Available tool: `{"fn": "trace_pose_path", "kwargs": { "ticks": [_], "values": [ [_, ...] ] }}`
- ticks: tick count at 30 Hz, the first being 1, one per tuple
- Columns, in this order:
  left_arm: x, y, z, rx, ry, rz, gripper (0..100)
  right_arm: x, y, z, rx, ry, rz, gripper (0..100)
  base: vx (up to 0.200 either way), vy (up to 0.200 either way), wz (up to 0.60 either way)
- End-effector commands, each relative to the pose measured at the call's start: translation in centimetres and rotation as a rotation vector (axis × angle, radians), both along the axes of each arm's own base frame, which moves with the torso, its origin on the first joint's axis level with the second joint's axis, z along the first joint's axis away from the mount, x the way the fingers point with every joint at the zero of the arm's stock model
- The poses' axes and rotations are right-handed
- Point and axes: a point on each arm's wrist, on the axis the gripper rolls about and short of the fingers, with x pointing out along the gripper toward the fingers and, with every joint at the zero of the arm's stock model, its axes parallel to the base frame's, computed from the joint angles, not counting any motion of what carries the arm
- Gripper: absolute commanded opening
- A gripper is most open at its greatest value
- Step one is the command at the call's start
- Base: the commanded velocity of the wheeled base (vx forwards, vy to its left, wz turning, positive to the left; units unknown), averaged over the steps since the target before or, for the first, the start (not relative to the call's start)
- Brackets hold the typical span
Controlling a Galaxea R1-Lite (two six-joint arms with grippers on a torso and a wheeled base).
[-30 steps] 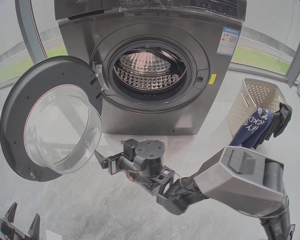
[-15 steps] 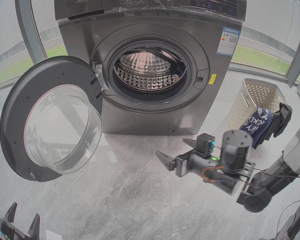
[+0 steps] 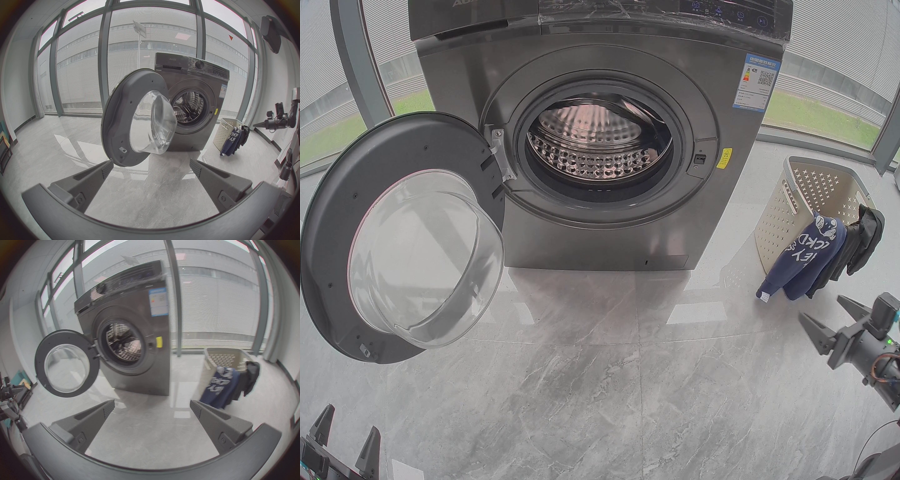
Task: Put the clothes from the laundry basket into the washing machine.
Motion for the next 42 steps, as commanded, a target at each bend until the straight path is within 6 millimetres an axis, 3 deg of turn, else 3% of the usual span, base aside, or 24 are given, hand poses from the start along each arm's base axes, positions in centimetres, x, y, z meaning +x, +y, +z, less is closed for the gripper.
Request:
{"fn": "trace_pose_path", "kwargs": {
  "ticks": [1, 5, 14, 19, 24, 37, 42],
  "values": [
    [0.0, 0.0, -0.5, 0.000, -0.002, 0.000, 100, -8.1, -3.9, -1.1, -0.003, -0.083, -0.185, 100, 0.000, 0.000, 0.00],
    [0.0, 0.0, -0.5, 0.000, -0.002, 0.000, 100, -11.6, -4.5, -3.1, -0.008, -0.061, -0.195, 100, 0.000, 0.000, 0.00],
    [0.0, 0.0, -0.5, 0.000, -0.002, 0.000, 100, -13.3, -4.7, -4.0, -0.010, -0.114, -0.271, 100, 0.000, 0.000, 0.00],
    [0.0, 0.0, -0.5, 0.000, -0.002, 0.000, 100, -15.4, -4.8, -6.6, -0.007, -0.094, -0.260, 100, 0.000, 0.000, 0.00],
    [0.0, 0.0, -0.5, 0.000, -0.002, 0.000, 100, -15.8, -4.6, -6.7, -0.018, -0.153, -0.286, 100, 0.000, 0.000, 0.00],
    [0.0, 0.0, -0.5, 0.001, -0.002, 0.000, 100, -15.8, -4.5, -7.3, -0.010, -0.093, -0.249, 100, 0.000, 0.000, 0.00],
    [0.0, 0.0, -0.5, 0.001, -0.002, 0.000, 100, -15.8, -4.5, -7.3, -0.014, -0.093, -0.246, 100, 0.000, -0.200, 0.00]
  ]
}}
